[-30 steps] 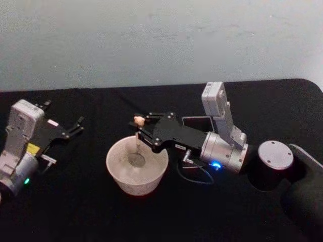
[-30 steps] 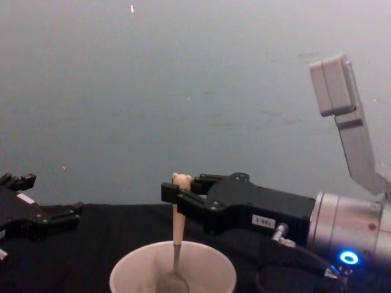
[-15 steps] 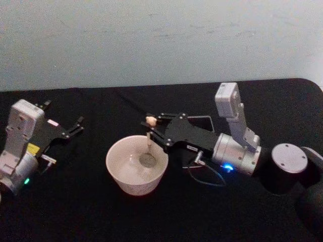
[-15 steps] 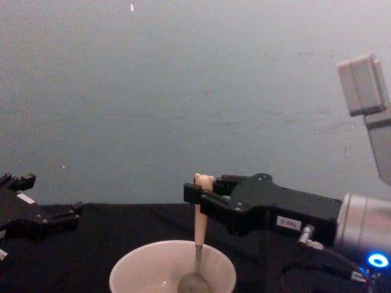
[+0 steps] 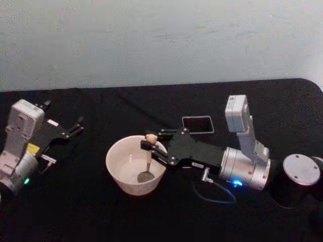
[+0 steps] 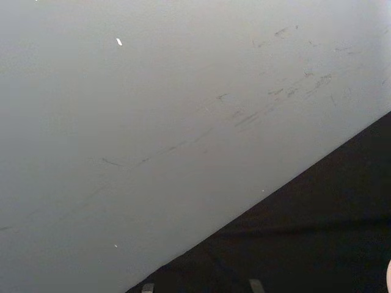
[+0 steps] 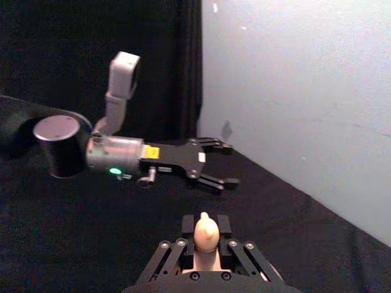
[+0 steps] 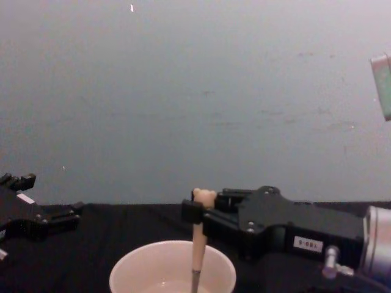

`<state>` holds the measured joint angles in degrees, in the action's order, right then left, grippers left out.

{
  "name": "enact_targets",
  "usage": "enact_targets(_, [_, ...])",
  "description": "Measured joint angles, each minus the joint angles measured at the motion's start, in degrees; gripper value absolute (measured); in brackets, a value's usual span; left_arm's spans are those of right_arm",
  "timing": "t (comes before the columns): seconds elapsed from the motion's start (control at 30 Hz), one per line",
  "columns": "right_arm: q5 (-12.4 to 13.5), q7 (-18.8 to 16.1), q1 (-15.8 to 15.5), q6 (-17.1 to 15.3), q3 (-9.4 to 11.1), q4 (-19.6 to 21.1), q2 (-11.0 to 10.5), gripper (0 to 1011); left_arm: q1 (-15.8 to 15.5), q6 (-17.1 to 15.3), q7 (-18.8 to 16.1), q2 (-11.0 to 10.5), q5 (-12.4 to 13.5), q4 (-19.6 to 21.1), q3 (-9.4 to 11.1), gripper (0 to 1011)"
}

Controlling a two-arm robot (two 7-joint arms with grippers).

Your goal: Pick up the stirring spoon with one hand, stir inside the cup, then place it back in its original position.

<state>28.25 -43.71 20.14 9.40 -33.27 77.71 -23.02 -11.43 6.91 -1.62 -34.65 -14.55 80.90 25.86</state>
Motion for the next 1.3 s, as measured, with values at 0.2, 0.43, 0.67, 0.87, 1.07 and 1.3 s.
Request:
enact_targets(0.2, [0.3,-0.2,0.5,0.1,-1.2,0.0,0.8,213,0.0,0.0,0.0,0.0,0.0,0.0,0.0,1002])
enact_targets(0.43, [-0.4,1.0,2.3,1.0,-2.0,-2.4,3.0,213,0.0,0.0,0.0,0.0,0.0,0.0,0.0,1001])
enact_targets(0.67, [-2.5,3.0,4.8,2.6,-2.0,-7.0,5.4,213,0.0,0.0,0.0,0.0,0.0,0.0,0.0,1001])
enact_targets(0.87, [-3.1,3.8,5.5,2.8,-1.0,-8.7,5.8,213,0.0,0.0,0.0,0.0,0.0,0.0,0.0,1001])
enact_targets(1.07, [-3.1,4.1,5.3,2.7,0.0,-8.7,5.6,213,0.0,0.0,0.0,0.0,0.0,0.0,0.0,1002])
enact_targets(1.3, [-3.1,4.1,4.6,2.4,0.7,-7.6,4.6,213,0.0,0.0,0.0,0.0,0.0,0.0,0.0,1001])
